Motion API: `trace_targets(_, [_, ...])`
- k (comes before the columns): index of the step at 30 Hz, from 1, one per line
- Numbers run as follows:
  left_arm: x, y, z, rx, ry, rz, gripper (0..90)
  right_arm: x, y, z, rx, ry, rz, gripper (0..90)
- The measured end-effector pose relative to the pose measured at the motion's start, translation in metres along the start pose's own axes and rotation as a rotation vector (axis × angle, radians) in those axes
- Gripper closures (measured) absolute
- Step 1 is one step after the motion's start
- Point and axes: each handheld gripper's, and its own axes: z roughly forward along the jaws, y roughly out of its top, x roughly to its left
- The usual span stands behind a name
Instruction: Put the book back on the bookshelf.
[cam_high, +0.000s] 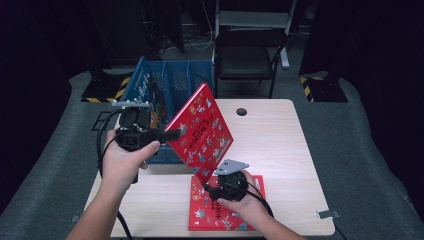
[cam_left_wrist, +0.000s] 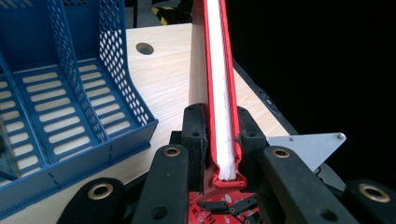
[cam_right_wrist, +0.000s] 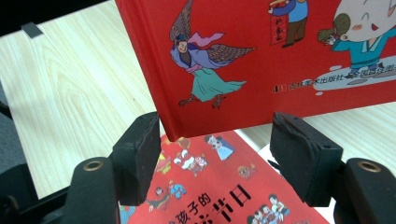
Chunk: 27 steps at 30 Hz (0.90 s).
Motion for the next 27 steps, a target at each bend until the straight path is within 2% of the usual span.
trace_targets(3, [0.002, 0.007, -0.004, -0.004, 0.007, -0.001, 78.2, -0.004, 0.010, 0.000, 0.000, 0.019, 0.005, 33.7])
trace_targets(12, [0.007, 0.018, -0.012, -0.018, 0.023, -0.013, 78.3, -0.009, 0.028, 0.003, -0.004, 0.028, -0.001, 34.5])
trace_targets(15, [0.010, 0.023, -0.015, -0.025, 0.029, -0.033, 78.3, -0.009, 0.034, 0.005, -0.010, 0.027, 0.000, 34.9])
trace_targets(21, [0.019, 0.031, -0.022, -0.034, 0.054, -0.045, 78.4, -0.009, 0.049, 0.012, -0.011, 0.028, -0.040, 36.2])
trace_targets(27, [0.025, 0.032, -0.026, -0.038, 0.068, -0.054, 78.3, -0.009, 0.058, 0.020, -0.011, 0.039, -0.048, 37.1])
